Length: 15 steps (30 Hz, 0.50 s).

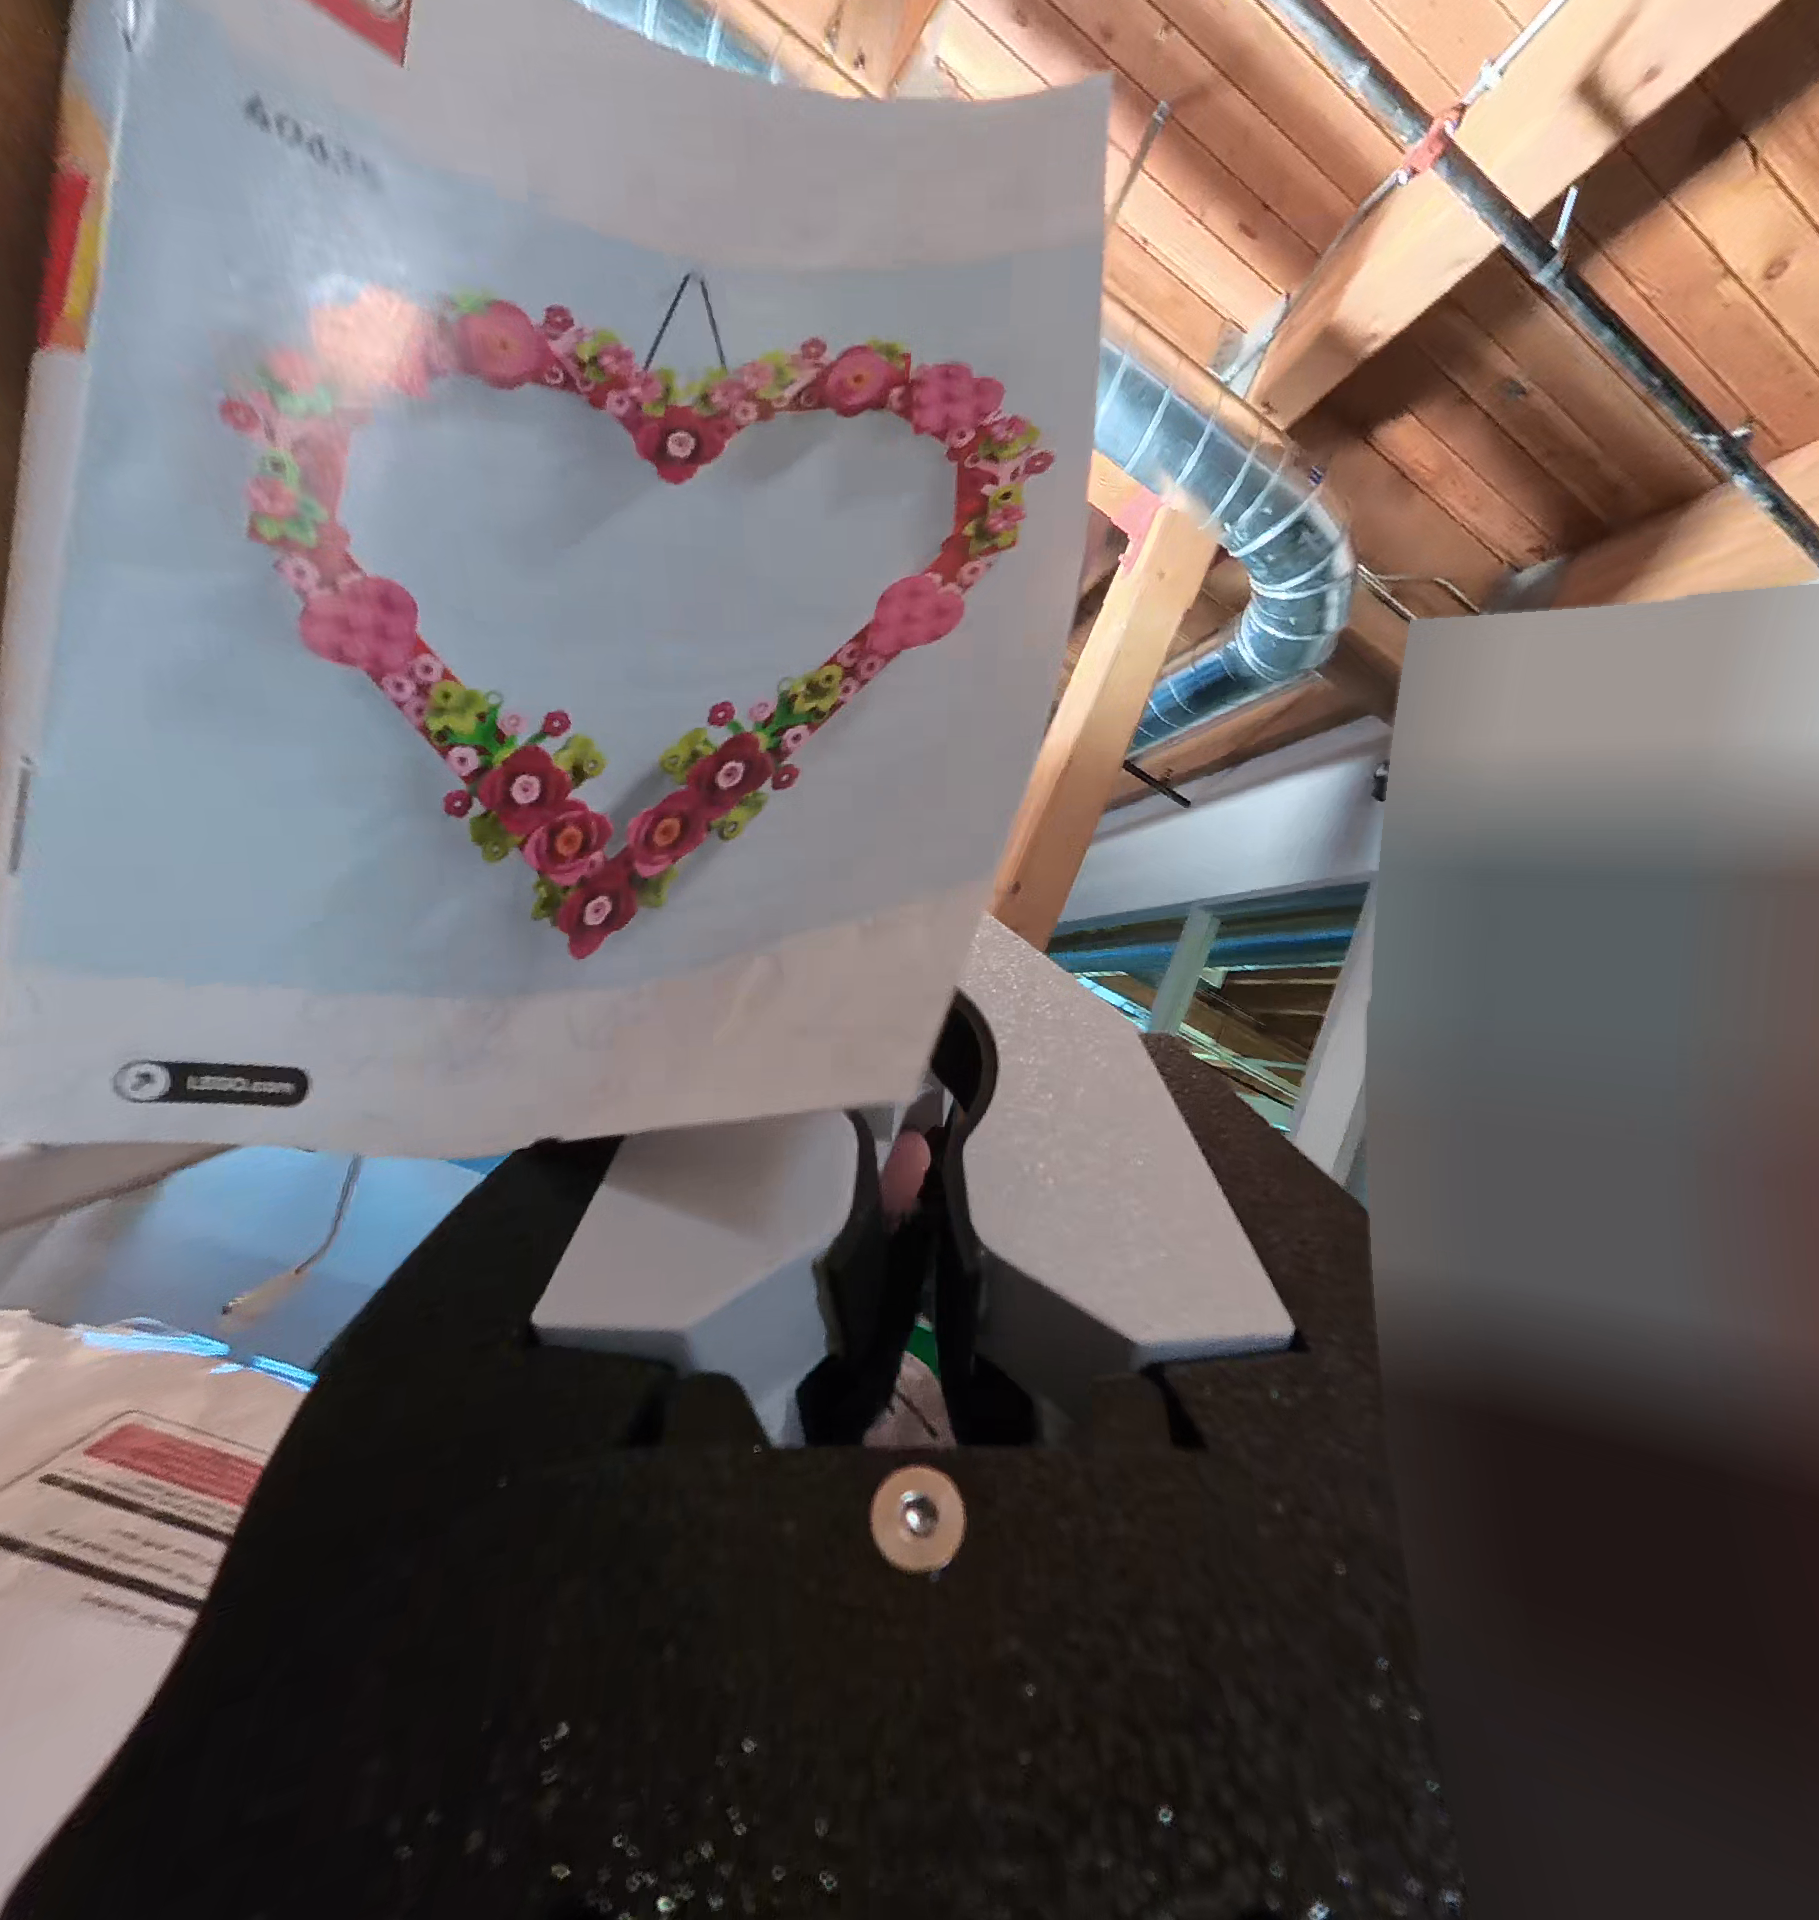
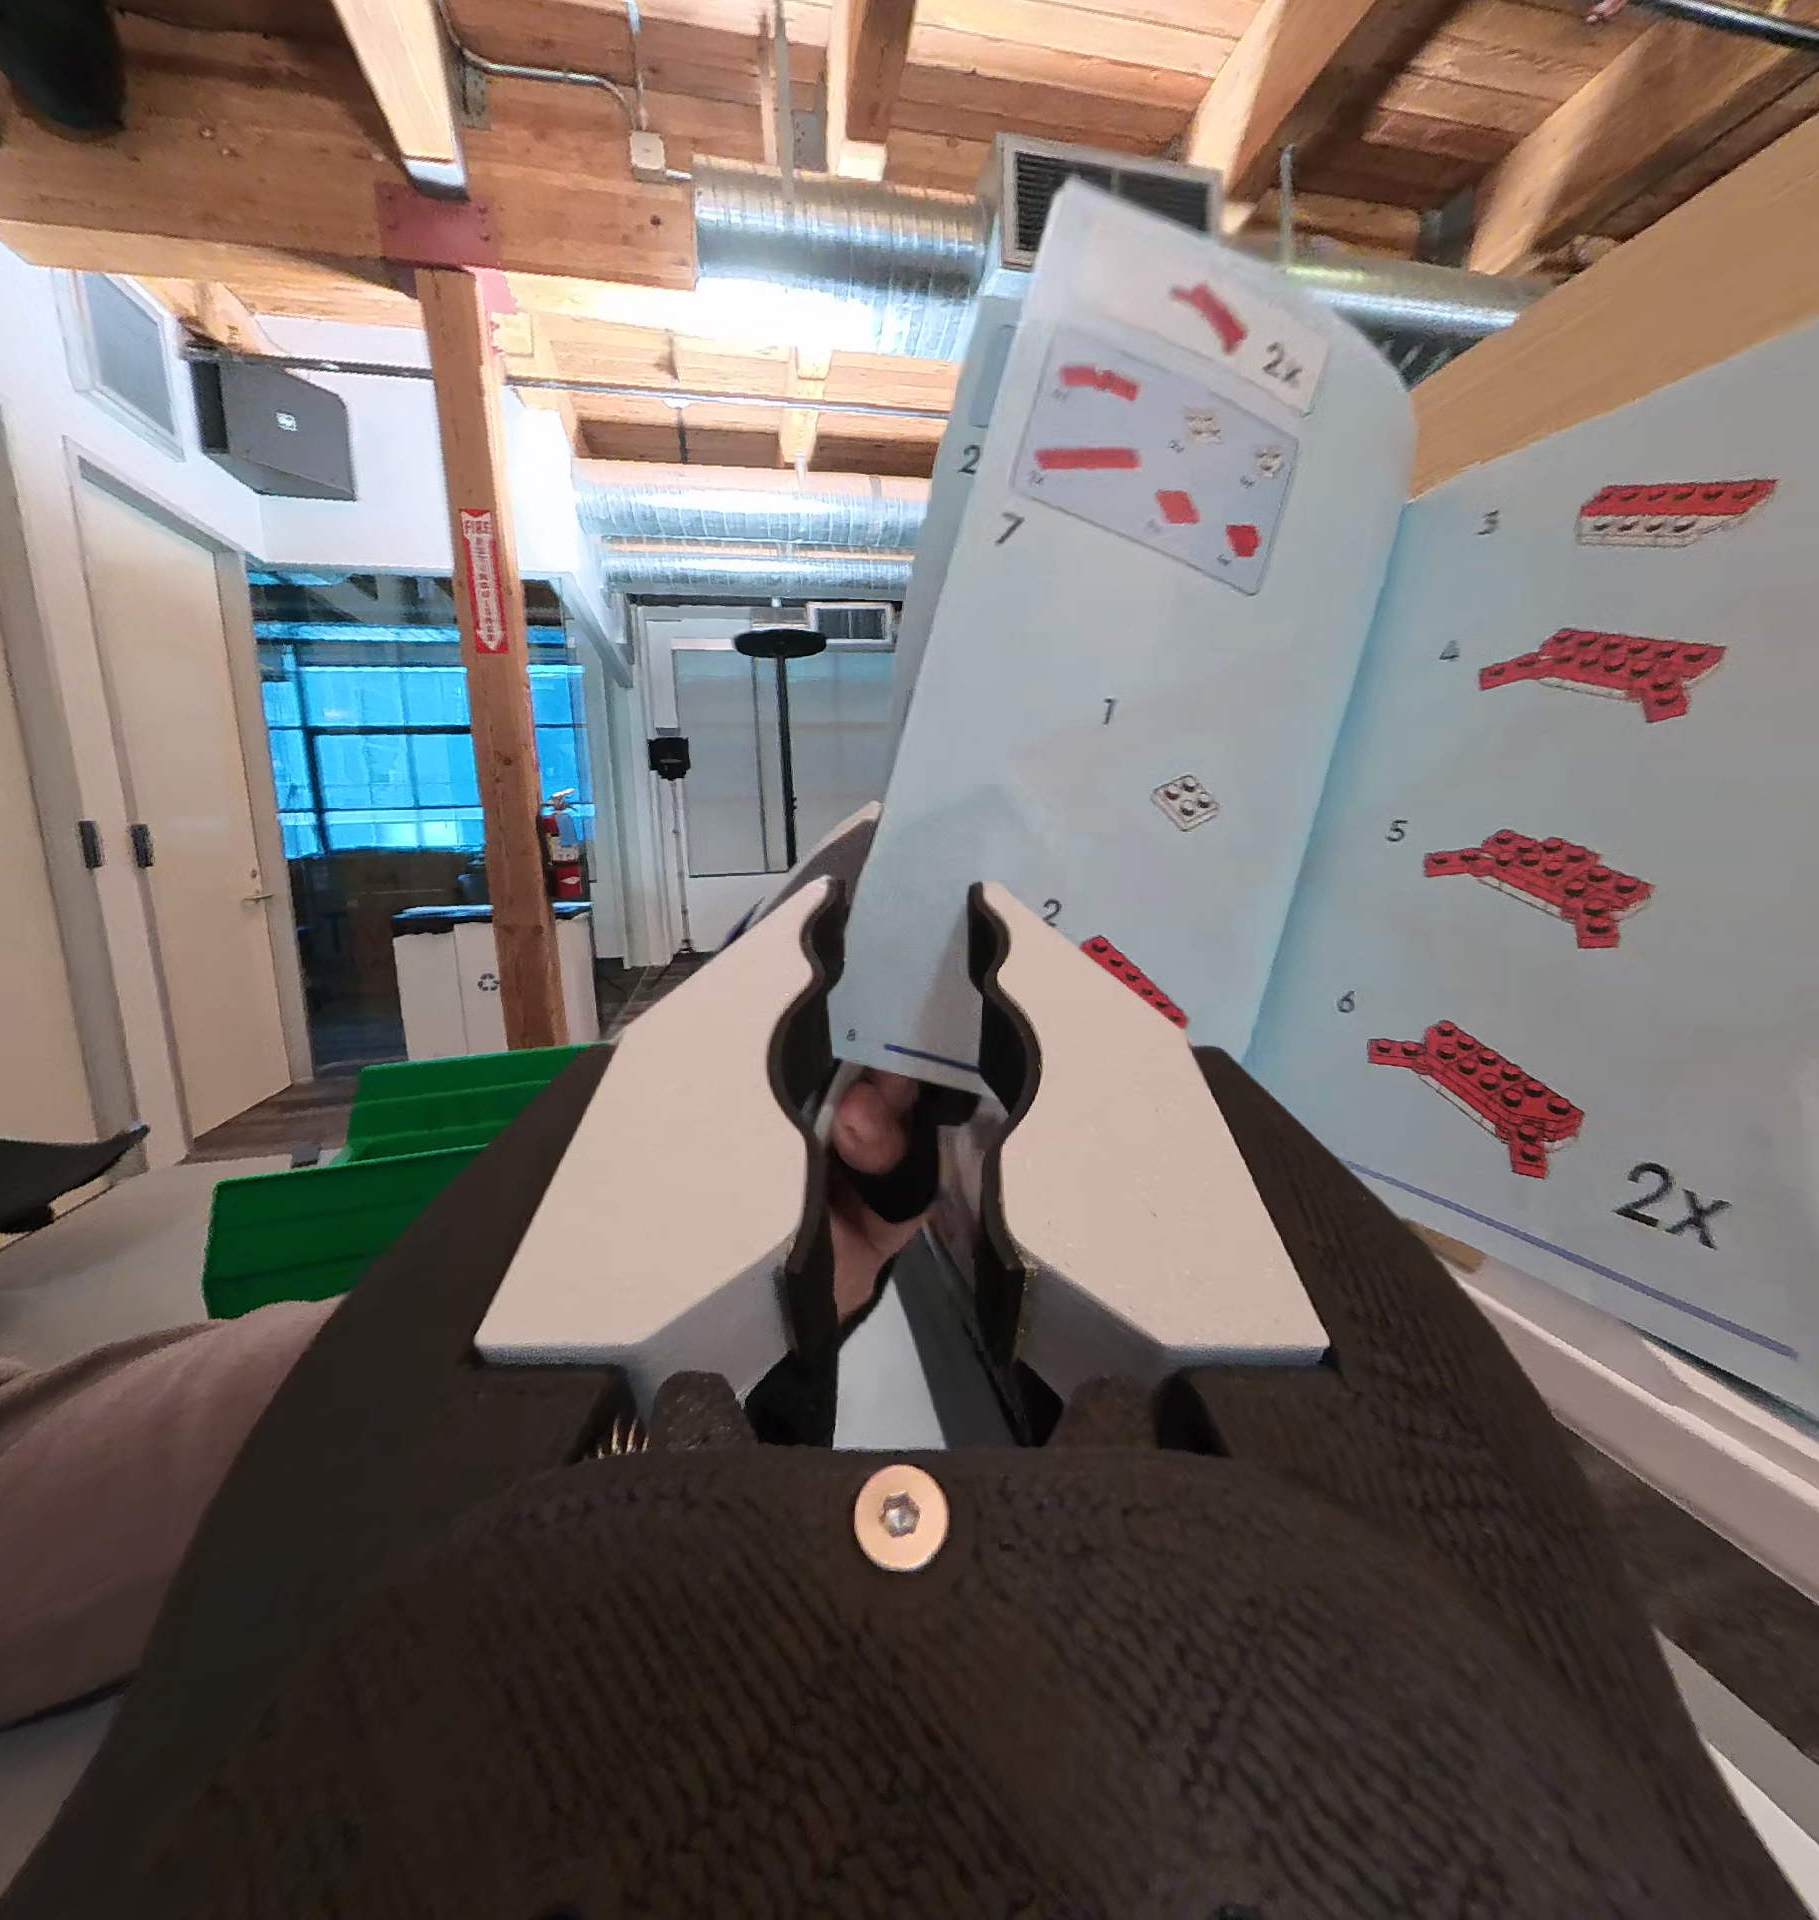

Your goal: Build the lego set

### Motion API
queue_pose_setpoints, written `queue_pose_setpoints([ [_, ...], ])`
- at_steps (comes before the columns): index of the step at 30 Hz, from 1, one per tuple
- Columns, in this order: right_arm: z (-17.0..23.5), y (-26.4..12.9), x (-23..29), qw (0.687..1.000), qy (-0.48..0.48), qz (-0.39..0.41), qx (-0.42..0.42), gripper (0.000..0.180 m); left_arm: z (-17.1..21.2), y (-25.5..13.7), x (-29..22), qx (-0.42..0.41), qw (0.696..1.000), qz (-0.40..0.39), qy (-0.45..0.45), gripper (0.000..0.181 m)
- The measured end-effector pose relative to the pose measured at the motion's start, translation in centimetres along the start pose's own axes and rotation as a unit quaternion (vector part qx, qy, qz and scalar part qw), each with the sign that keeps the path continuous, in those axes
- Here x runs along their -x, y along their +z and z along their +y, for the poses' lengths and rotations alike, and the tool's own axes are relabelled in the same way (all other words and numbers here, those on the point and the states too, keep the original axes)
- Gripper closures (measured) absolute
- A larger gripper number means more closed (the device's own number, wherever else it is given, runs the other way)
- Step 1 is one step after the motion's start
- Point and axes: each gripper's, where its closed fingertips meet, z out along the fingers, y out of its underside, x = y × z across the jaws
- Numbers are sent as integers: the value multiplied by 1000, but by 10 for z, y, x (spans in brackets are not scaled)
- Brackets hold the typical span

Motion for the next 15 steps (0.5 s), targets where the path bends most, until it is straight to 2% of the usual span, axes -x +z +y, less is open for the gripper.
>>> queue_pose_setpoints([
  [6,-11,-10,-24,995,-41,89,-2,152,-1,-3,5,5,999,-30,24,181],
  [9,-23,-16,-34,984,-95,150,-6,149,-1,-2,7,9,999,-35,30,181],
  [15,-32,-8,-28,965,-175,190,35,136,1,3,9,20,999,-35,37,181],
])
